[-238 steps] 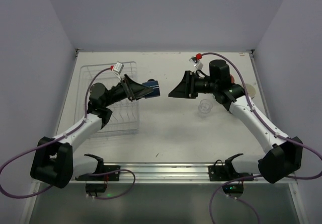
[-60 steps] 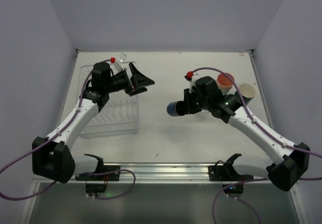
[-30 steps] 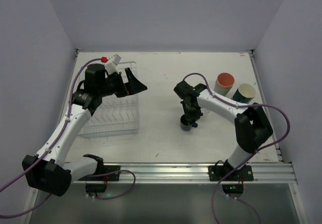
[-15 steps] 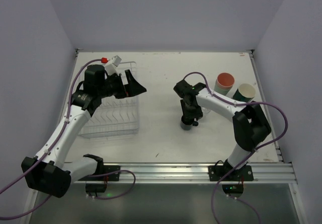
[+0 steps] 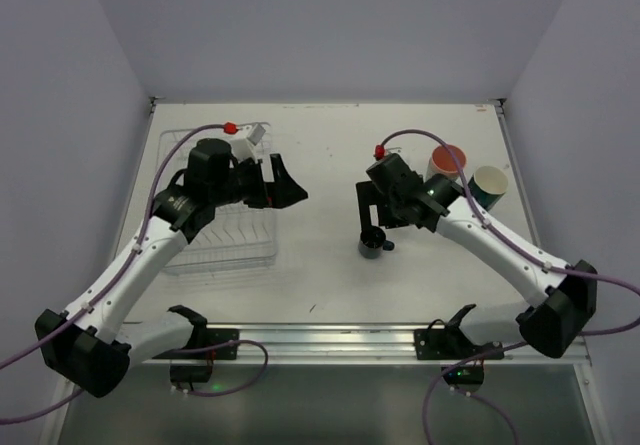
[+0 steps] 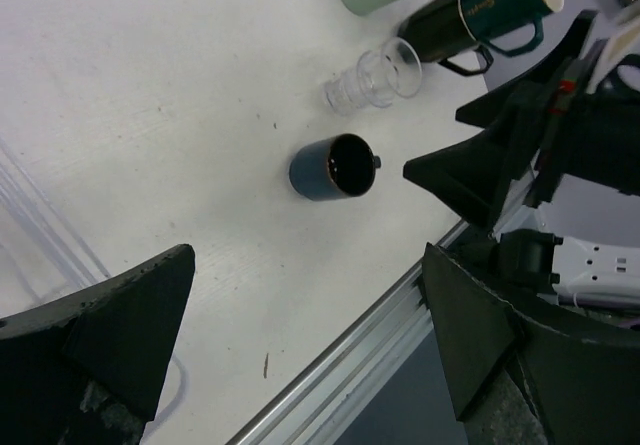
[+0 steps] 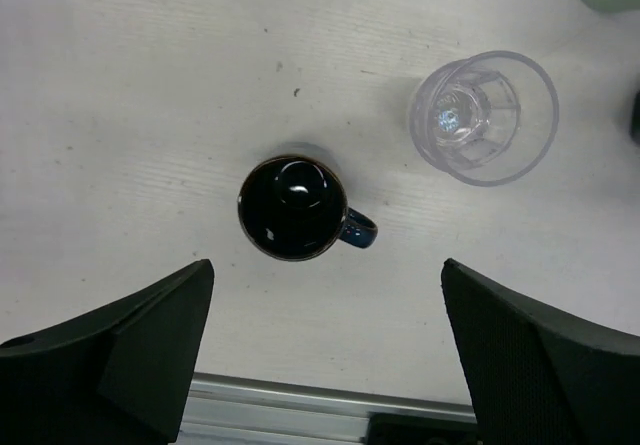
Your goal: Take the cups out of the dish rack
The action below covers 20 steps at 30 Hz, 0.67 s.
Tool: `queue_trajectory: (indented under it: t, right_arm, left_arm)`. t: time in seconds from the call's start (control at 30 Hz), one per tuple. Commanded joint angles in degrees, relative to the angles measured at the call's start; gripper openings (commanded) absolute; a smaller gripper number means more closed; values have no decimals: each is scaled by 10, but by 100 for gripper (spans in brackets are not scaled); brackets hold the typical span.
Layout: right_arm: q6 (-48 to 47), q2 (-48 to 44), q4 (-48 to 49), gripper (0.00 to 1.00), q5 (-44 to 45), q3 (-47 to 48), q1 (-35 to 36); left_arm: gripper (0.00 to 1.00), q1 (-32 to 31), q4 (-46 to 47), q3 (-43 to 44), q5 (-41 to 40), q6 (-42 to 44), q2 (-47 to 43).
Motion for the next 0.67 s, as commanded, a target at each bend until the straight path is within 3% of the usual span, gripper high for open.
queue_trajectory:
  t: [0.0, 0.4, 0.63]
  right_arm:
    - [13, -55, 10, 99, 1, -10, 20]
    - [45, -180, 69, 99, -76, -159, 30]
    - [55, -231, 81, 99, -97, -199, 32]
  left_arm:
    - [100, -47, -4, -9, -61, 2, 8]
    - [100, -143, 12, -79, -153, -26, -19]
    - [100, -207, 29, -127, -201, -52, -34]
